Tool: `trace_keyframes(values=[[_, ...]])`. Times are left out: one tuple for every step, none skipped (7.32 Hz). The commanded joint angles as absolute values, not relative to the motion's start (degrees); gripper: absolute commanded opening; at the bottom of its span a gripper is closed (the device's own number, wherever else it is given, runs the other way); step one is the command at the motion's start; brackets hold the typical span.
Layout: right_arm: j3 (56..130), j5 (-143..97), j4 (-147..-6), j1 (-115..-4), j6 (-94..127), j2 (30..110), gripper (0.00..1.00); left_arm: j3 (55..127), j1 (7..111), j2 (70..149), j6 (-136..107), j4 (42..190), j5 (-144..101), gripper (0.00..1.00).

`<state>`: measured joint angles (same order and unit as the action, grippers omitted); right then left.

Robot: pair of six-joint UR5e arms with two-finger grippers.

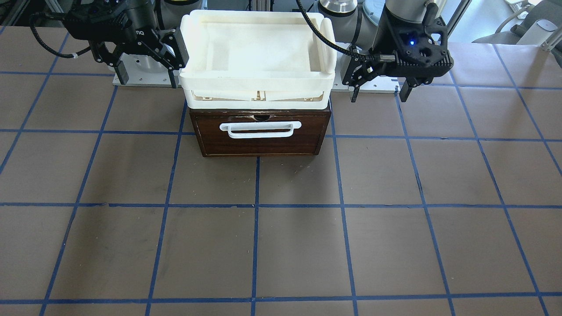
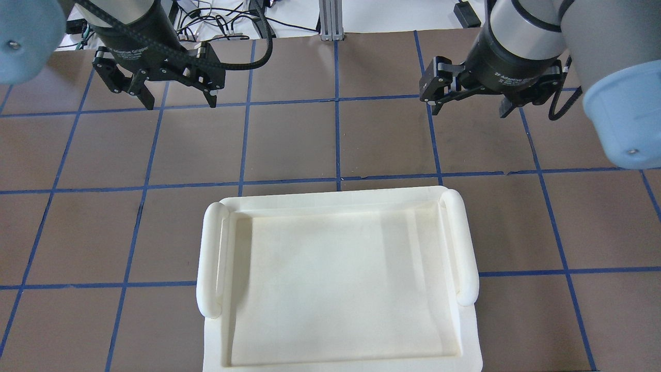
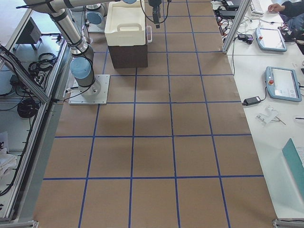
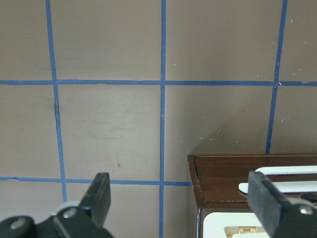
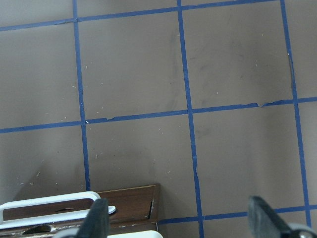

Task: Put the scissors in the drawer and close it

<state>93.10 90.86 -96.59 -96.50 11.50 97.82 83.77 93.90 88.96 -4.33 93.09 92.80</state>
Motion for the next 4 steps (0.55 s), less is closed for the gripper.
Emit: trace_keyframes(values=[[94.0, 90.4, -96.5, -96.6, 11.9, 98.2, 1.00, 84.7, 91.5, 87.8, -3.8, 92.5, 91.9, 1.00], [94.3, 90.5, -96.5, -96.5, 11.7, 98.4, 1.00, 84.7, 88.2, 88.4, -3.4, 92.5, 91.8, 1.00], [94.3, 90.4, -96.5, -96.6, 11.5, 98.4, 1.00, 84.7, 86.8, 89.1, -2.2, 92.5, 90.8, 1.00], [94.2, 90.4, -95.5, -96.6, 11.4, 98.4, 1.00, 84.8, 86.8, 89.8, -2.2, 92.4, 89.3, 1.00]])
